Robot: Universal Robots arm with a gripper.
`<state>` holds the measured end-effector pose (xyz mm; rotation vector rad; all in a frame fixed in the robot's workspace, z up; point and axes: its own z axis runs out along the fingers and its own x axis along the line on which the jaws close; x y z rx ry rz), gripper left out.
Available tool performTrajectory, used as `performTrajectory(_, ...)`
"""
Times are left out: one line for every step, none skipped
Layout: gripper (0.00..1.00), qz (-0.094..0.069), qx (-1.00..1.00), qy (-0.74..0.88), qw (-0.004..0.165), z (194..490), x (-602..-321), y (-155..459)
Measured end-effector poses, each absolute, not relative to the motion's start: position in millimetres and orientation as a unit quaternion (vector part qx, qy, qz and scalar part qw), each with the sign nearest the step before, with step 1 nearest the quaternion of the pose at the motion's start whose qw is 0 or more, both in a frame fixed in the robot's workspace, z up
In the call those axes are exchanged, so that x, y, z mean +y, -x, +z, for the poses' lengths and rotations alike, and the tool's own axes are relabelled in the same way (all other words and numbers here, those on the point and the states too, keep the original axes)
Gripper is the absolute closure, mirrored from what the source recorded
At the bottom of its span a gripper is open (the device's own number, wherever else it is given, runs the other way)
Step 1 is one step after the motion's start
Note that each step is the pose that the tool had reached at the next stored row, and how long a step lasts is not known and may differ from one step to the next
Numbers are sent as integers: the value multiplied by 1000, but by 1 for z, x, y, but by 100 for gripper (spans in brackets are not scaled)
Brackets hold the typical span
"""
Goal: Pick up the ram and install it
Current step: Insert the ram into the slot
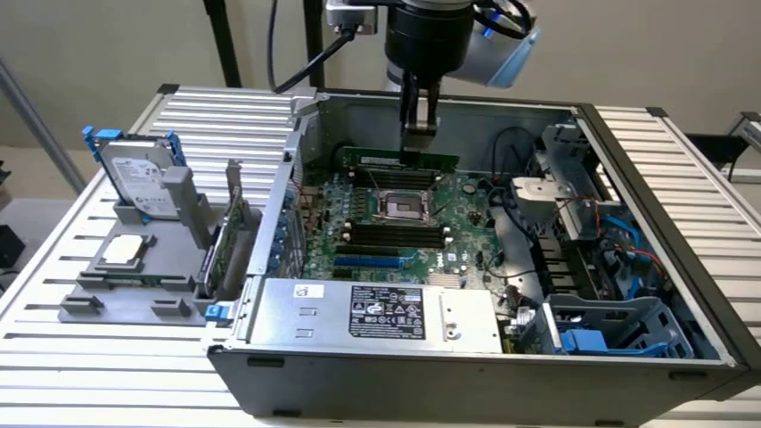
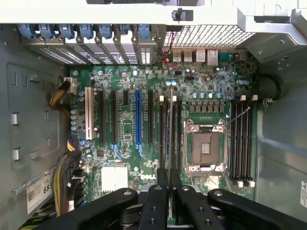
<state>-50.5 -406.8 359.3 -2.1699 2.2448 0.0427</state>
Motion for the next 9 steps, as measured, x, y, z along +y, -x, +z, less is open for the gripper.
performTrajectory(87,14,719,695,10,357,-407,50)
performTrajectory(87,14,719,695,10,356,-407,50)
performTrajectory(87,14,719,695,10,354,-406,50)
performTrajectory(87,14,719,695,10,352,-406,50)
performTrajectory(87,14,718,695,10,350,-406,50)
performTrajectory(87,14,718,696,10,348,-406,49)
performTrajectory(87,14,718,696,10,347,-406,48)
performTrajectory(87,14,718,696,10,345,-406,47)
performTrajectory(87,14,718,696,10,343,-406,46)
